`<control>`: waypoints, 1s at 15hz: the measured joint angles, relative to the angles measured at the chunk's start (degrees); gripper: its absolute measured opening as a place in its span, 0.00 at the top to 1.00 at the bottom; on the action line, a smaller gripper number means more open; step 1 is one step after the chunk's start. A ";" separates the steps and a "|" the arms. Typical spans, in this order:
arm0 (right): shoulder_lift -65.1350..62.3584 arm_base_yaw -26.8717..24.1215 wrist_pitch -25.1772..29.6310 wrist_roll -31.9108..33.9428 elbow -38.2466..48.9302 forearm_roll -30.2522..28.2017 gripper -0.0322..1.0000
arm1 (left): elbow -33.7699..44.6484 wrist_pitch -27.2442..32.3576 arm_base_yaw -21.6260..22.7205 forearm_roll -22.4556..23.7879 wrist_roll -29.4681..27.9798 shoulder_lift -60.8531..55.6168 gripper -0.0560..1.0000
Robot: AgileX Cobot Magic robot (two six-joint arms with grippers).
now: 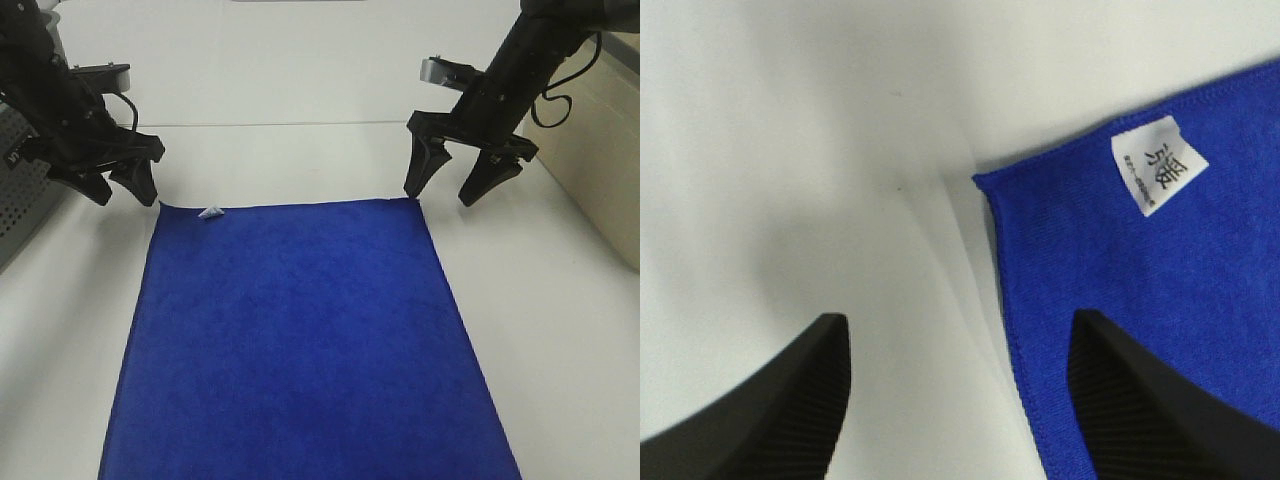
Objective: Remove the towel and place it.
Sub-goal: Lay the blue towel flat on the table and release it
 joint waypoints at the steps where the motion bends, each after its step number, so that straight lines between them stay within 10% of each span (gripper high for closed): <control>1: 0.86 0.00 0.00 -0.17 -0.11 -0.63 0.19 | 0.00 -0.46 0.00 0.00 -0.80 0.06 0.37; 5: 1.83 -0.06 -1.49 -0.29 -0.29 -2.12 0.19 | 0.00 -1.15 0.00 -0.34 -1.66 1.55 0.21; 15: 4.35 -5.39 -1.49 -5.39 -0.29 3.90 0.19 | -0.69 -3.09 0.00 -6.70 -0.29 6.70 0.19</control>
